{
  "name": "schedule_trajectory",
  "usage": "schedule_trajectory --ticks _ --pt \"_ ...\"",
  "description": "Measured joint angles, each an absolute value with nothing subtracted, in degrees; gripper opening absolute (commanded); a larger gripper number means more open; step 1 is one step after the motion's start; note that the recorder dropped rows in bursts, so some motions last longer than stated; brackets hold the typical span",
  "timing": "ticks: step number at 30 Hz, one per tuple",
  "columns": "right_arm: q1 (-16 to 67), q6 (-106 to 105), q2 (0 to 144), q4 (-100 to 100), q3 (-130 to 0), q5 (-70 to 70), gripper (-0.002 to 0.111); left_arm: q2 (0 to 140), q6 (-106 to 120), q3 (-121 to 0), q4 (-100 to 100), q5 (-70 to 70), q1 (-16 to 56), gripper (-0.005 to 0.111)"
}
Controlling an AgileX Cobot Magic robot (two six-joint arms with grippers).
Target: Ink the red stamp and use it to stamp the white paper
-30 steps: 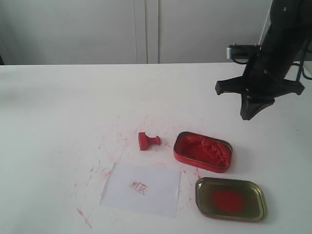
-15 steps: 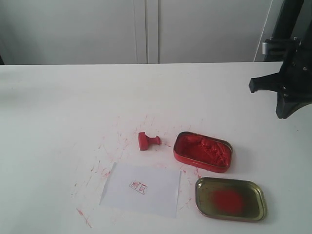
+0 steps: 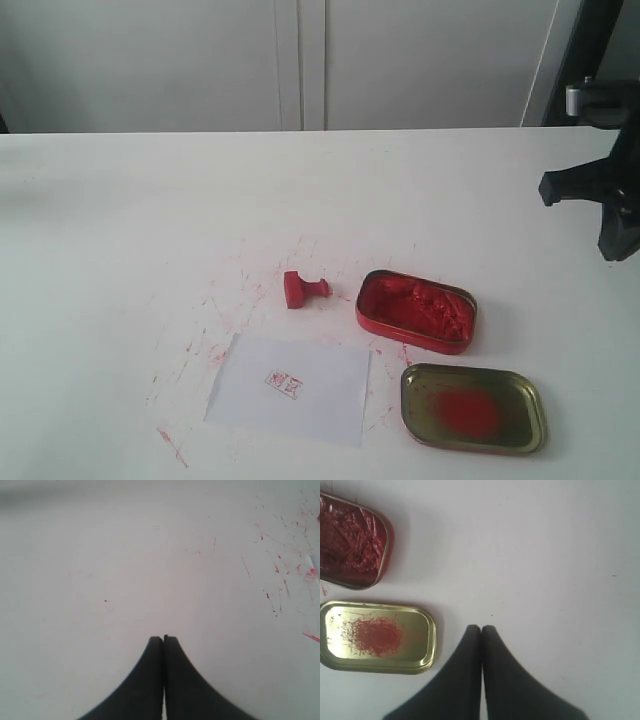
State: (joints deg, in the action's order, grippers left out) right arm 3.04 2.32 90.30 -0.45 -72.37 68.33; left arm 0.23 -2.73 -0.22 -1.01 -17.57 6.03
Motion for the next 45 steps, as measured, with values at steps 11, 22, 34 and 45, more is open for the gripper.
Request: schedule_trajectory --ticks 11,22,34,45 --pt "3.04 2.32 78.18 -0.55 -64.98 64.08 0.0 0.23 -2.73 -0.22 -1.01 -17.57 6.03 0.0" --pt "3.04 2.32 66.49 -0.67 -58.88 59.29 0.0 0.23 -2.73 -0.22 -1.01 -17.57 6.03 0.0" --pt "3.04 2.32 54.36 -0.76 -52.73 53.94 0.0 0.23 -2.73 -0.22 -1.01 -17.57 6.03 0.0" --pt "2.96 2.32 41.67 -0.76 -47.37 50.33 0.0 0.23 -2.73 -0.22 -1.01 -17.57 6.03 0.0"
